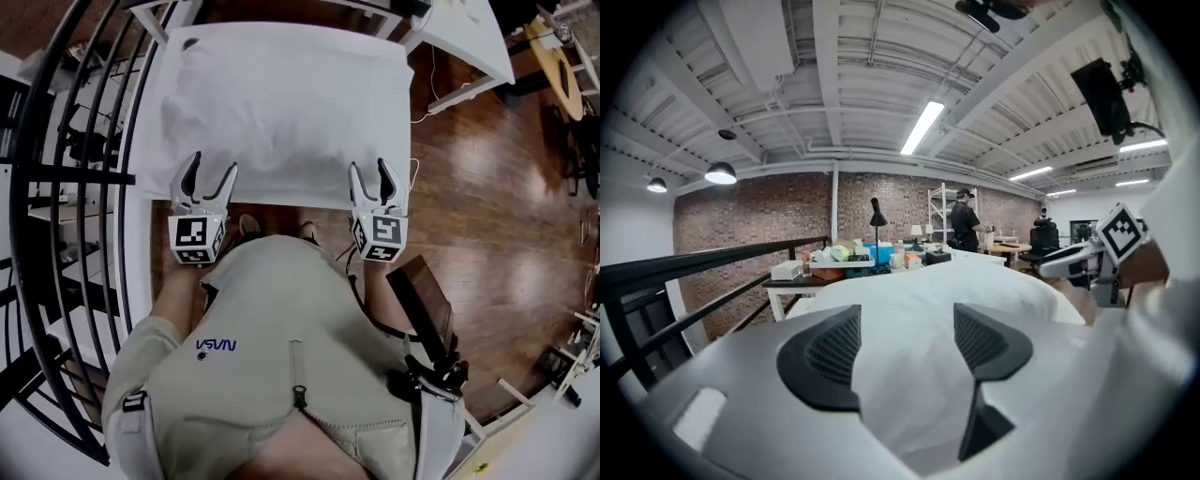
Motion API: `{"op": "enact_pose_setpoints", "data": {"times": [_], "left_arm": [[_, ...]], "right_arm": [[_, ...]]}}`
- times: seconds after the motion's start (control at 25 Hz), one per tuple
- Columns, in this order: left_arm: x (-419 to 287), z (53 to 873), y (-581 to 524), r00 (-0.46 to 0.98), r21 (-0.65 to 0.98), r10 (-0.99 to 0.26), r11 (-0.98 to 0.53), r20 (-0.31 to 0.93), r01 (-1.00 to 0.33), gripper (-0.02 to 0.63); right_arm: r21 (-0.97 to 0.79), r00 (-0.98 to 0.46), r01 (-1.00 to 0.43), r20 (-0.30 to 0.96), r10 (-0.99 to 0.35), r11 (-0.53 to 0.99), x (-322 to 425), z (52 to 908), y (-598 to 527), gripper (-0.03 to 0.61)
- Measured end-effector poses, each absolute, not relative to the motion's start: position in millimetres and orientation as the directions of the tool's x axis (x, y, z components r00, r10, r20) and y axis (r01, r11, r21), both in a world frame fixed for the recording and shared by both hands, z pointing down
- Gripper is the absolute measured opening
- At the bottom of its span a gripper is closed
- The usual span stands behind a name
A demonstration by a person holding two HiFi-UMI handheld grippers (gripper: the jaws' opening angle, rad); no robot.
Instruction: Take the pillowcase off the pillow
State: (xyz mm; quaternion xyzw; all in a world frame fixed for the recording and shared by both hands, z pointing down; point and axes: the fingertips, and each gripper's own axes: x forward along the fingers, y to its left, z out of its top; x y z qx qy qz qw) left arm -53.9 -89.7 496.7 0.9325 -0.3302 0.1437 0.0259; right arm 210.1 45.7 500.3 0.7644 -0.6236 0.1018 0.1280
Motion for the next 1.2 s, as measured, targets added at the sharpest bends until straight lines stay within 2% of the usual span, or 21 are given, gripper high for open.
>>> {"op": "enact_pose_setpoints", "data": {"times": [0.28,0.44,0.6,0.64,0.72,0.84,0.96,1.0,1.2], "left_arm": [[-72.5,550.6,-101.4,0.762,-0.040,-0.510,-0.840,0.400,-0.541,0.381],[-68.6,586.1,-100.9,0.718,-0.067,-0.479,-0.851,0.505,-0.520,0.397],[-61.7,612.5,-110.1,0.662,-0.125,-0.514,-0.831,0.545,-0.543,0.392],[-60.2,615.3,-111.9,0.653,-0.136,-0.523,-0.826,0.548,-0.548,0.378],[-57.9,614.8,-114.9,0.645,-0.151,-0.534,-0.821,0.547,-0.551,0.338],[-56.9,595.1,-119.1,0.660,-0.144,-0.543,-0.817,0.520,-0.558,0.187],[-54.7,561.7,-123.7,0.685,-0.123,-0.555,-0.811,0.471,-0.572,0.042],[-53.8,548.9,-126.3,0.692,-0.114,-0.565,-0.805,0.449,-0.583,0.015],[-51.0,480.5,-141.8,0.723,-0.051,-0.599,-0.781,0.345,-0.622,0.012]], "right_arm": [[0.137,0.322,-0.946,0.469,-0.822,-0.293,230.1,552.2,72.6,0.329],[0.188,0.316,-0.949,0.566,-0.762,-0.254,245.5,584.8,85.9,0.394],[0.238,0.299,-0.952,0.614,-0.731,-0.190,251.2,607.0,72.7,0.396],[0.238,0.299,-0.953,0.616,-0.729,-0.189,251.4,609.1,69.2,0.384],[0.214,0.290,-0.956,0.602,-0.744,-0.199,251.5,608.3,64.1,0.319],[0.177,0.256,-0.966,0.544,-0.799,-0.189,247.5,586.9,57.8,0.163],[0.162,0.212,-0.975,0.466,-0.859,-0.152,243.7,550.3,47.9,0.044],[0.159,0.201,-0.977,0.443,-0.874,-0.144,244.7,538.5,45.2,0.024],[0.141,0.155,-0.984,0.346,-0.925,-0.112,247.6,476.0,35.5,0.018]]}}
